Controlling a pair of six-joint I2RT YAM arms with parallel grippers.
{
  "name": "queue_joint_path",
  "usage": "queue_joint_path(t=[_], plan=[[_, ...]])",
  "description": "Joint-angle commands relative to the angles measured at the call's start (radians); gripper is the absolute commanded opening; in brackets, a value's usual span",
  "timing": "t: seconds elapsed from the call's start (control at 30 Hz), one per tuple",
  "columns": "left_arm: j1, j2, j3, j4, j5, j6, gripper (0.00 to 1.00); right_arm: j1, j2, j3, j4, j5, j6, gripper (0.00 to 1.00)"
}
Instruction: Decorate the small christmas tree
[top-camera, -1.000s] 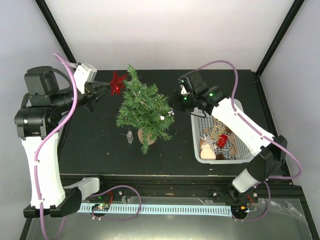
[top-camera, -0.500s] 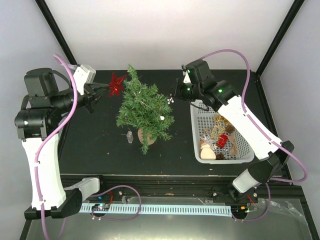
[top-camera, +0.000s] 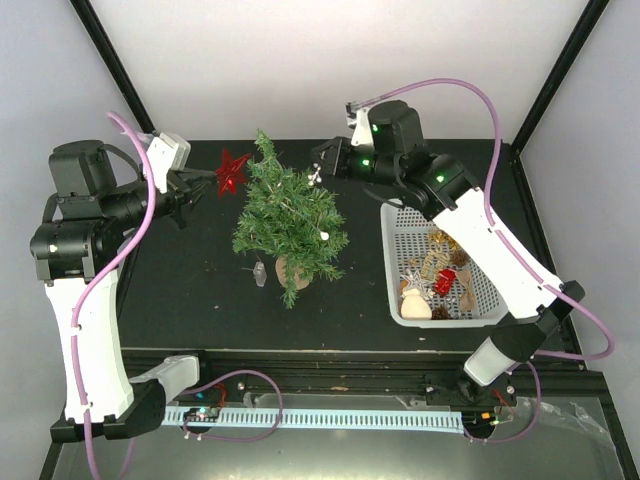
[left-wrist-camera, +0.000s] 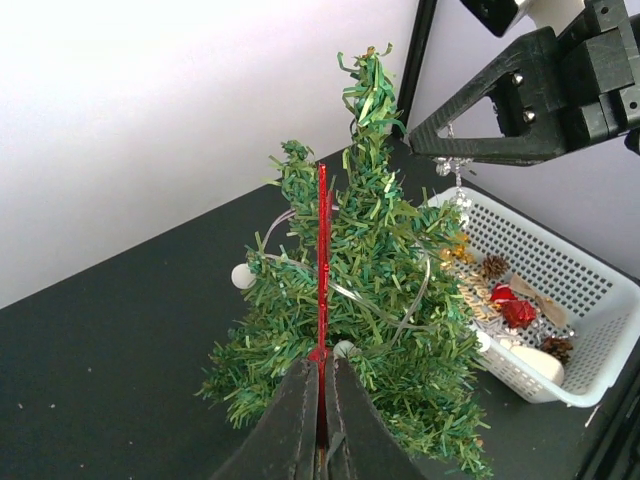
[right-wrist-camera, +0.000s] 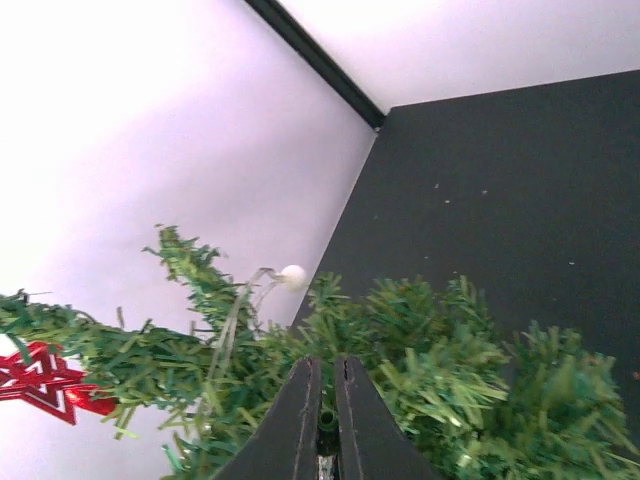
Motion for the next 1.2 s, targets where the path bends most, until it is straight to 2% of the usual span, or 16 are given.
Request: queue_joint_path(t=[0.0, 1.0, 1.17], plan=[[0.014, -0.011, -0.003, 0.027, 0.025, -0.012, 0.01, 0.022, 0.047, 0.037, 0.036, -0.021, -0.009, 0.04], [0.031, -0.033, -0.043, 0.028, 0.044, -0.009, 0.02, 0.091, 0.104, -0.021, -0.045, 0.022, -0.11, 0.05], [0.032, -0.039, -0.051, 0.027, 0.045, -0.008, 0.02, 0.091, 0.104, -0.031, -0.032, 0.018, -0.107, 0.12]])
